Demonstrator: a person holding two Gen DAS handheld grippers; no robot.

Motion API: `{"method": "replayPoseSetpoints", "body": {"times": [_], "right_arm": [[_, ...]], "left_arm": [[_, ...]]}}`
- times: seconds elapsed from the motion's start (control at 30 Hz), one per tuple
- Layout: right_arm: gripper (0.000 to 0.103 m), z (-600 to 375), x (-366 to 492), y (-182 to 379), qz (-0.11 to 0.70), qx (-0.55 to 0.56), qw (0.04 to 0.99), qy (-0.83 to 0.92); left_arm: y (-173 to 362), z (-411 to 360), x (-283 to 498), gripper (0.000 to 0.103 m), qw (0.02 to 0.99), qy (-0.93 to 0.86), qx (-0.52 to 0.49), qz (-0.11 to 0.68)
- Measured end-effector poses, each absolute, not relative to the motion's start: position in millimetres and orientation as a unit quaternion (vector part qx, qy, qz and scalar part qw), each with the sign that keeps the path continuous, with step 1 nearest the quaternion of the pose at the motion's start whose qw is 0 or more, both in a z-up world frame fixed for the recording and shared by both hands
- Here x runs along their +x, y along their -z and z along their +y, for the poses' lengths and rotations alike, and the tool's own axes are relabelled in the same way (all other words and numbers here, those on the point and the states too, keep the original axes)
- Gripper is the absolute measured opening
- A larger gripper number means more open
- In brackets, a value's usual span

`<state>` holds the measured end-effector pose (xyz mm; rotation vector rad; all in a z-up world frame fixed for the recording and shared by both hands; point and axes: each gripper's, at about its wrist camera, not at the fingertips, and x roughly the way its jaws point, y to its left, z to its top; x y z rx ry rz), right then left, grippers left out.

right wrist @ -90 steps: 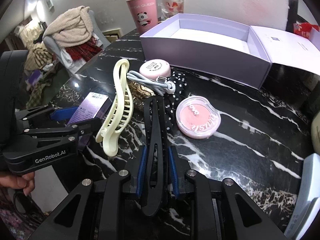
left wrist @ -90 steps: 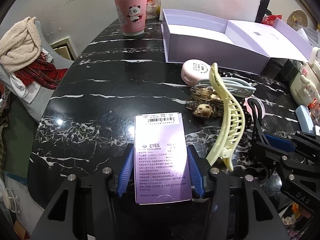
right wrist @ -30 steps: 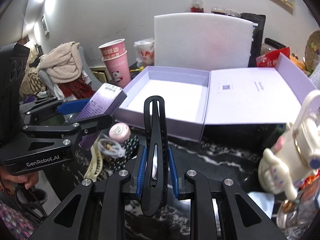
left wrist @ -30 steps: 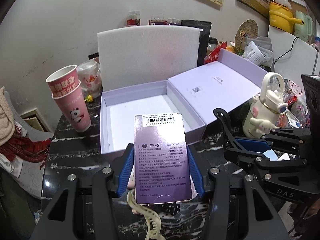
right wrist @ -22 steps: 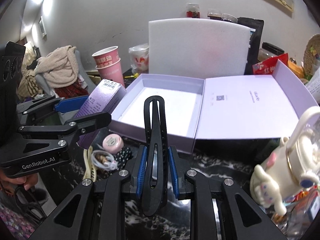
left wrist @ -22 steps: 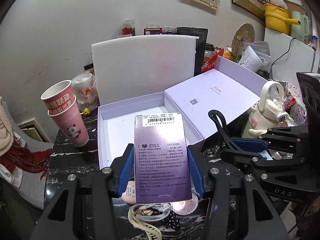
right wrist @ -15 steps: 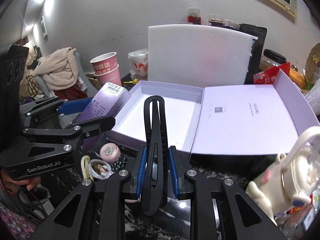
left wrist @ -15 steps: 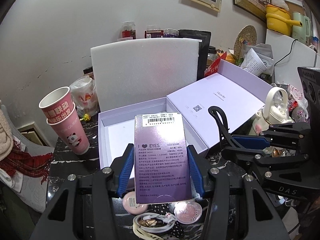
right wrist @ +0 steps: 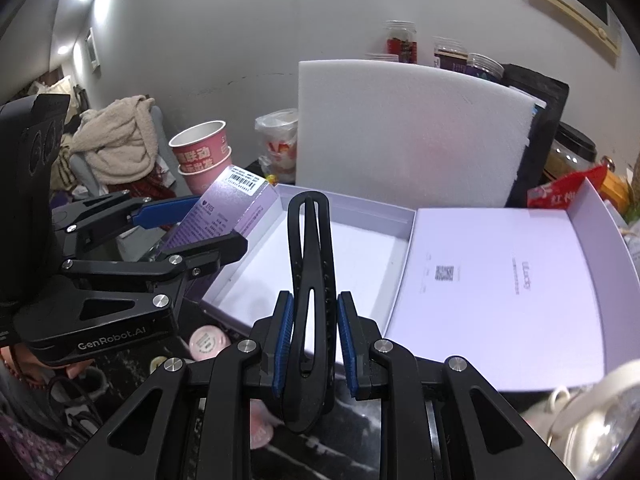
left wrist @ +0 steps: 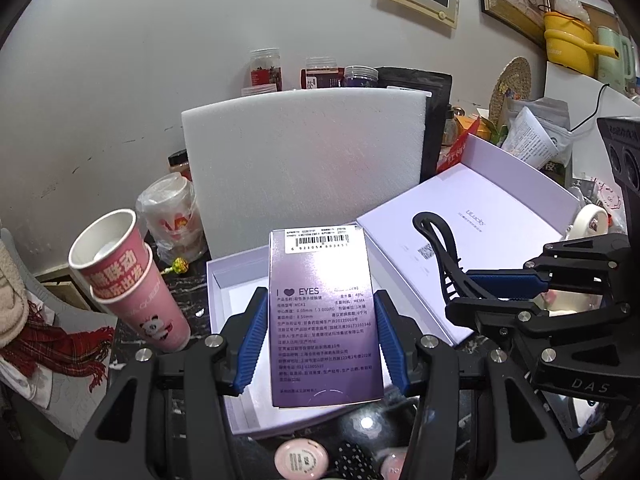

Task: Organize rigid objects
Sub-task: 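Carry purple lens box and black claw clip up over the open gift box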

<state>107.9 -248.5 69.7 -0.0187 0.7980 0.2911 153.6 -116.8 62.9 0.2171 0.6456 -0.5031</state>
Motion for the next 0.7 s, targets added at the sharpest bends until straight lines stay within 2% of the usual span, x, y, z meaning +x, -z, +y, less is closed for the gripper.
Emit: {"method": "replayPoseSetpoints", "body": {"times": [0.7], "right_arm": [[0.022,-256.7,190.4,-62.8,0.400,-0.019,0.905,-0.146]], "left_arm": [[-45.3,-130.5,225.0,0.051,0.908,0.231,0.116,0.330]]}}
